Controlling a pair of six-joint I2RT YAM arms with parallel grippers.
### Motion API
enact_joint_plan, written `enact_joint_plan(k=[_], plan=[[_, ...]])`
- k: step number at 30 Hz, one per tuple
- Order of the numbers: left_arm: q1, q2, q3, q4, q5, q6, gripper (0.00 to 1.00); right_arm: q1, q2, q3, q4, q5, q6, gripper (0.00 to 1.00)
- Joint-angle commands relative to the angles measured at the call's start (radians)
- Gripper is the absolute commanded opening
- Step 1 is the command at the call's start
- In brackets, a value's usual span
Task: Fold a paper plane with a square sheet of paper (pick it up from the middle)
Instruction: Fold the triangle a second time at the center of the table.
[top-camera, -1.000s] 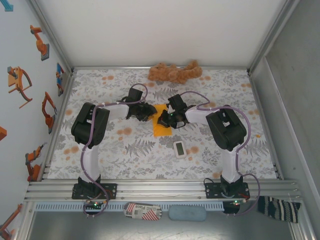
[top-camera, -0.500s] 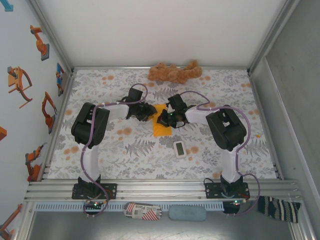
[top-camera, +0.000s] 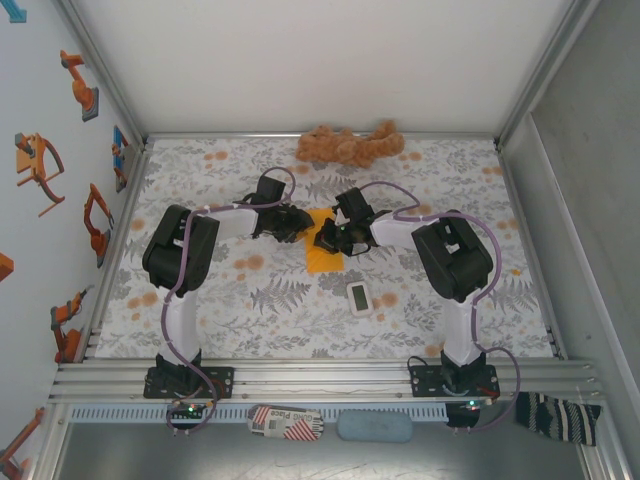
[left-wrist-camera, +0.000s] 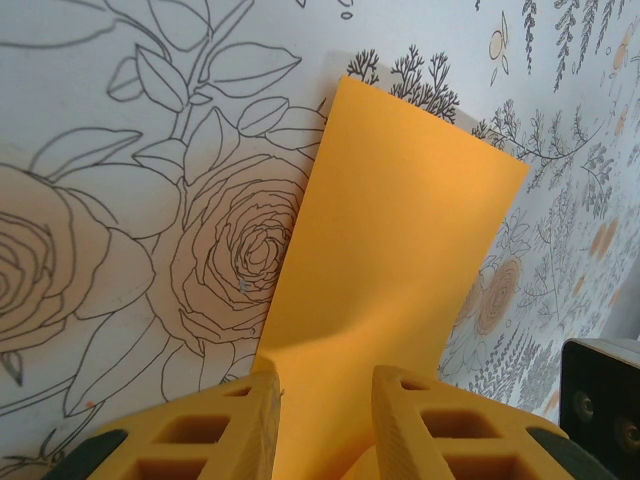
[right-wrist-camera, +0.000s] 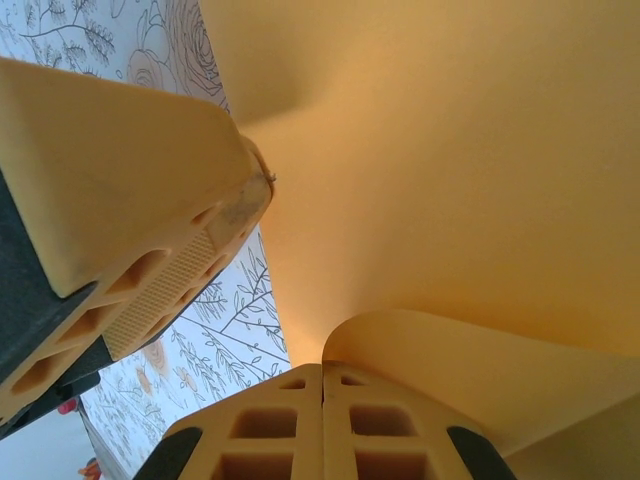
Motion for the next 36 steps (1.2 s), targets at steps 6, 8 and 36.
enact_joint_plan(k=[6,8,36], plan=[[0.004,0.039,-0.038,-0.111,-0.048,0.023,0.32,0.009,0.012,0.024,-0.011,0.031,0.010,0.00],[0.004,0.039,-0.037,-0.110,-0.048,0.023,0.32,0.009,0.014,0.026,-0.012,0.028,0.009,0.00],[0.004,0.040,-0.037,-0.111,-0.048,0.022,0.32,0.009,0.028,0.028,-0.025,-0.003,-0.024,0.00]])
